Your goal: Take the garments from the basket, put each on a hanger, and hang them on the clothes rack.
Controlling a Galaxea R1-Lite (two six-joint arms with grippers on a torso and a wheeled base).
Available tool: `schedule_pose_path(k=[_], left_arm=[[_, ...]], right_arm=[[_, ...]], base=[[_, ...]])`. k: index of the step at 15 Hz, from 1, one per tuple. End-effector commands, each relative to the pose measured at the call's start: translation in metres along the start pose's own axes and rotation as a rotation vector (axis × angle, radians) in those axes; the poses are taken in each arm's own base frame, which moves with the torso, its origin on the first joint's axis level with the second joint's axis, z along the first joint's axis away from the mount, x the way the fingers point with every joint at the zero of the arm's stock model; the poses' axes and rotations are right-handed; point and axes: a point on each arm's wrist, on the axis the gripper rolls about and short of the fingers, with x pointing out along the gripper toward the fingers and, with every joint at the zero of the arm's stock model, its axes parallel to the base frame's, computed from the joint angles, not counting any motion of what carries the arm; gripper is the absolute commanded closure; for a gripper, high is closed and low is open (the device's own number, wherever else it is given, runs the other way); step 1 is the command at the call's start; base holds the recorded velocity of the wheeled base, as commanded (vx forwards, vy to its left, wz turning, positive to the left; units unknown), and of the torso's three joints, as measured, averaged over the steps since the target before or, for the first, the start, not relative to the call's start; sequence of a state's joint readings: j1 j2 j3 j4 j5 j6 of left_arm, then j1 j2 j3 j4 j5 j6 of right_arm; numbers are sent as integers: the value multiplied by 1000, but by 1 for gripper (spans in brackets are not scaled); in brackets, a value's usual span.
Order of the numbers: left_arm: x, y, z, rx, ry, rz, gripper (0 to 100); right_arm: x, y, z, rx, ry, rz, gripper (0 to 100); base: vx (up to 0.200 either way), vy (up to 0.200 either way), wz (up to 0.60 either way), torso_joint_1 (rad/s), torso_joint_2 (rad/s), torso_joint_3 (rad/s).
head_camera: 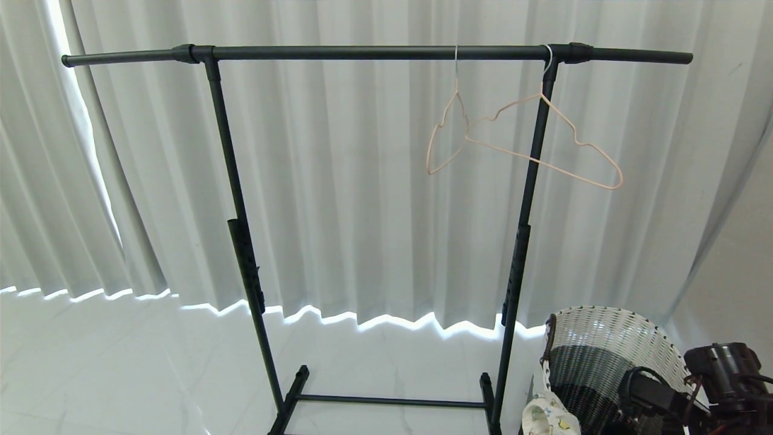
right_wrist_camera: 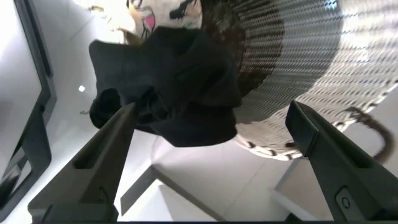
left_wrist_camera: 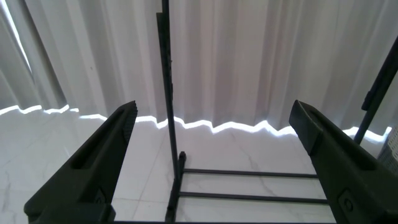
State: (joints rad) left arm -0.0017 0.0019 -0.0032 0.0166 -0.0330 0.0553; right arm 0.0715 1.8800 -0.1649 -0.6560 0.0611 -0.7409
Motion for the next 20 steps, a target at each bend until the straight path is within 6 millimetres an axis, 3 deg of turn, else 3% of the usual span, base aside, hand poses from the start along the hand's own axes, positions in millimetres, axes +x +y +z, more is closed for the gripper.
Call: schedule_pose_path(k=[1, 13, 14, 20], left_arm=[[0, 0, 0, 0, -1, 1, 0], [0, 0, 0, 0, 0, 1, 0], [0, 0, 0, 0, -2, -1, 0], [0, 0, 0, 0, 0, -1, 0]], right_arm=[[8, 1, -5, 13, 33, 23, 0], [31, -12, 0, 23, -19, -40, 0], [31, -11, 1, 21, -19, -39, 100], [27, -15, 4, 21, -50, -84, 100]], base=[[0, 0, 0, 0, 0, 0], [0, 0, 0, 0, 0, 0], [0, 0, 0, 0, 0, 0], [0, 0, 0, 0, 0, 0]])
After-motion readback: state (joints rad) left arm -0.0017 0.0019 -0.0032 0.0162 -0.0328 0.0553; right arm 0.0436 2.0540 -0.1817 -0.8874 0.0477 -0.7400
